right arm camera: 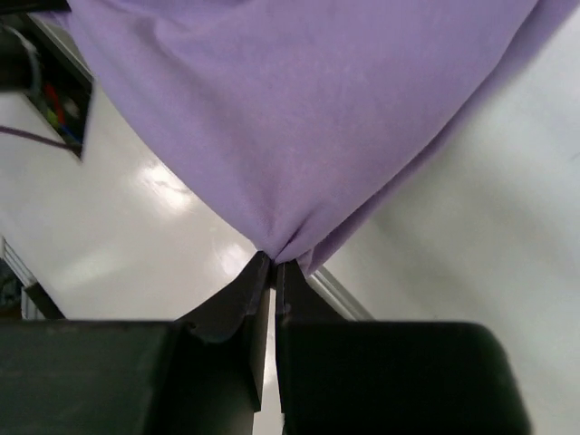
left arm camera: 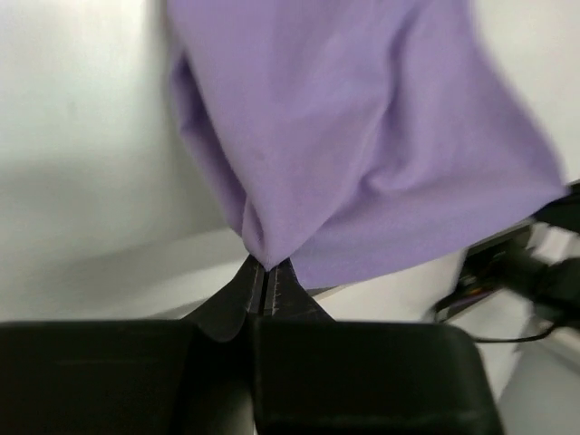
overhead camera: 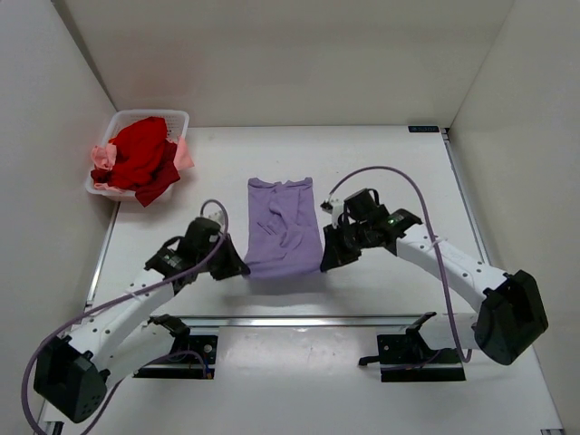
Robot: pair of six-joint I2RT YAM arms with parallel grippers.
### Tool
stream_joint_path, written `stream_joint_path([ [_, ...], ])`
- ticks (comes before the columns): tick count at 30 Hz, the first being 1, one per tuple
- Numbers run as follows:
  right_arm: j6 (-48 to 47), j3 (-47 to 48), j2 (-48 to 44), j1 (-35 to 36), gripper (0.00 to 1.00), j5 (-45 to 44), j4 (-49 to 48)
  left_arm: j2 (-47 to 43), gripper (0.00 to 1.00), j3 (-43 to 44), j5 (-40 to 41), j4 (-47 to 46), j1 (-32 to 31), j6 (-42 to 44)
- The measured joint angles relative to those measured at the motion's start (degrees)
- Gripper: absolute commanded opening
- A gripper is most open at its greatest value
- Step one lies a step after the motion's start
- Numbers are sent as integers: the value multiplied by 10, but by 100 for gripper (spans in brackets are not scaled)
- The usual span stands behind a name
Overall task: Fold and stack the t-shirts
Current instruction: Smooth out wrinkles on the folded tshirt
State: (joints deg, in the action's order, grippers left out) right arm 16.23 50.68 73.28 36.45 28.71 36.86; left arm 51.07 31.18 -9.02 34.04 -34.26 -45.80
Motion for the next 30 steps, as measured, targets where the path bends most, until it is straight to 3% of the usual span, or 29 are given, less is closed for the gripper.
stream_joint_path([
  [6,-31,114,33,-55,0,25,22,64,0,133,-35,0,106,43],
  [18,-120,386,281,-134,0,28,79,315,2,311,-62,-49,180,79],
  [20,-130,447,334,-143,0,25,90,360,13,345,-62,-63,191,82],
  [21,-135,486,365,-148,0,21,91,389,31,367,-61,-72,198,84],
  [22,-137,512,390,-152,4,18,89,419,40,387,-61,-81,204,88],
  [23,-138,547,420,-157,13,11,94,455,53,418,-63,-86,210,87],
  [27,-135,673,527,-170,24,-31,93,586,57,530,-73,-134,233,83],
  [29,-130,709,562,-176,37,-49,87,616,56,545,-74,-163,239,72],
  [30,-127,718,571,-178,39,-58,85,620,57,545,-73,-169,243,67],
])
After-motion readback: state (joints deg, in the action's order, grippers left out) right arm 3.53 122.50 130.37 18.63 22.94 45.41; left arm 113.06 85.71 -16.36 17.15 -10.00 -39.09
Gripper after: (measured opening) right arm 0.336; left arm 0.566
